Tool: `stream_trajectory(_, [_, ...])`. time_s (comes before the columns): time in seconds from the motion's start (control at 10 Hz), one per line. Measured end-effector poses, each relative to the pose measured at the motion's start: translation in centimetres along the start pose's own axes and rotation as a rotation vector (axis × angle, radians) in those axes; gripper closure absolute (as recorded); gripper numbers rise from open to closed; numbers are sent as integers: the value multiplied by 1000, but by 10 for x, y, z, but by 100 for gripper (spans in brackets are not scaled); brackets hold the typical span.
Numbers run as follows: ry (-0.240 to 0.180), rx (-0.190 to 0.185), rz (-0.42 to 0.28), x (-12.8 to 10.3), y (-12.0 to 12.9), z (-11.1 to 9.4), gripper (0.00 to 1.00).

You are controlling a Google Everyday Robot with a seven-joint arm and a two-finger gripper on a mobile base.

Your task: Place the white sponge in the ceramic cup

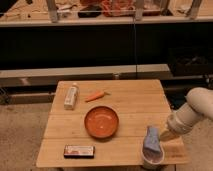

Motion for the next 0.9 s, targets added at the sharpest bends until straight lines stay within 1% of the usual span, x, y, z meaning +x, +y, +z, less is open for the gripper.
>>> stream_trajectory(0.1, [16, -12, -3, -1, -3, 0, 100])
stream_trajectory(0.3, [69, -24, -14, -8, -14, -7, 100])
stream_trajectory(0.5, [80, -29, -27, -12, -19, -10, 100])
stream_trajectory(0.7, [73, -32, -43, -13, -25, -10, 98])
stream_trajectory(0.8, [51, -37, -55, -14, -25, -9, 90])
stream_trajectory(0.9, [13, -40, -81, -16, -27, -8, 80])
